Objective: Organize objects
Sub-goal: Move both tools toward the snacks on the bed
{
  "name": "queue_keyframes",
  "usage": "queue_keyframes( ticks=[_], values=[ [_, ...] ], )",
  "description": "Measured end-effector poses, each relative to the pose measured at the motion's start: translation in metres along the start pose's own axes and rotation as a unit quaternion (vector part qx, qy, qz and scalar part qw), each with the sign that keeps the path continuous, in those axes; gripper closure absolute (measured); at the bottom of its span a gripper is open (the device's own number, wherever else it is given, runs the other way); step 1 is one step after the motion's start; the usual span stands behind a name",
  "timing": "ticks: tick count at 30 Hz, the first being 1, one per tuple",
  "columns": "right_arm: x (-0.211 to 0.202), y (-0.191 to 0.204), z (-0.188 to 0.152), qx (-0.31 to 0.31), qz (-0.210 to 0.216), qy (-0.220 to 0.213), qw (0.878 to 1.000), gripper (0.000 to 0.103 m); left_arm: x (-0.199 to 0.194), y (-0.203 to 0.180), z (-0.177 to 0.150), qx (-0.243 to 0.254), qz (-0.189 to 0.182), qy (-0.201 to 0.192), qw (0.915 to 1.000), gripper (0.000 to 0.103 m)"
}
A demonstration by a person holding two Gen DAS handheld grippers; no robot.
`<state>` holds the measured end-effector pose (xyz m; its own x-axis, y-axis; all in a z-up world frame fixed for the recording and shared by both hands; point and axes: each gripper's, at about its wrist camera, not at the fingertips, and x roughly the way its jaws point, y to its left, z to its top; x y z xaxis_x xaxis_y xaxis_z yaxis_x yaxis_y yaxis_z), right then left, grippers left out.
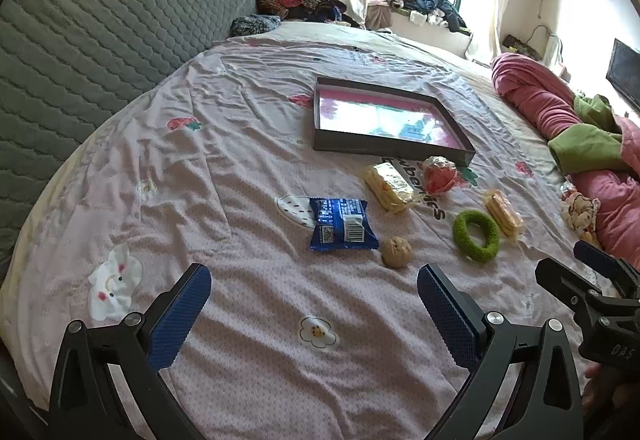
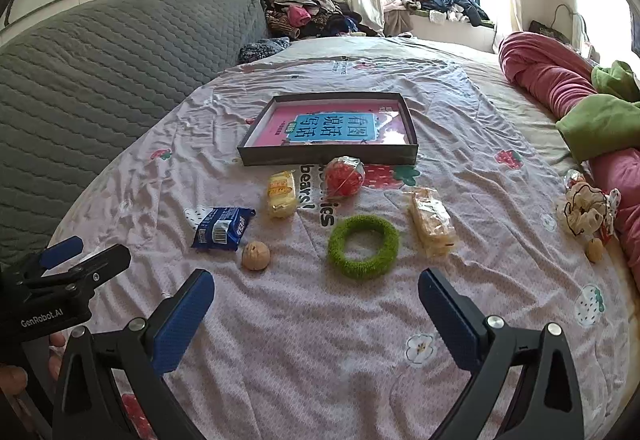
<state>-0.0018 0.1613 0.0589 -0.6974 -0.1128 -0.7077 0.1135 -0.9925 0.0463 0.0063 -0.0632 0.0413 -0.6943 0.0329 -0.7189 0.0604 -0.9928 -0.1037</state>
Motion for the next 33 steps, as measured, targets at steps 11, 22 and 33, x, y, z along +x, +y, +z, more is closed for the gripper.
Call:
queue_keyframes(
  ticks=[11,22,33],
  values=[
    [0.022,-0.003,0.004,-0.005,-0.009,0.016,1.0,0.0,0.022,-0.007,0.01,-0.003,0.003,0.014,0.9999,0.0],
    [0.047,-0.018,0.006,0.012,-0.009,0.031,0.999,0.0,0.045,-0.019,0.01,0.026,0.013,0.009,0.9995,0.0],
    [0.069,-0.023,0.007,0.013,-0.009,0.048,0.999,0.0,0.073,-0.024,0.015,0.04,0.021,0.017,0.9989,0.0]
  ],
)
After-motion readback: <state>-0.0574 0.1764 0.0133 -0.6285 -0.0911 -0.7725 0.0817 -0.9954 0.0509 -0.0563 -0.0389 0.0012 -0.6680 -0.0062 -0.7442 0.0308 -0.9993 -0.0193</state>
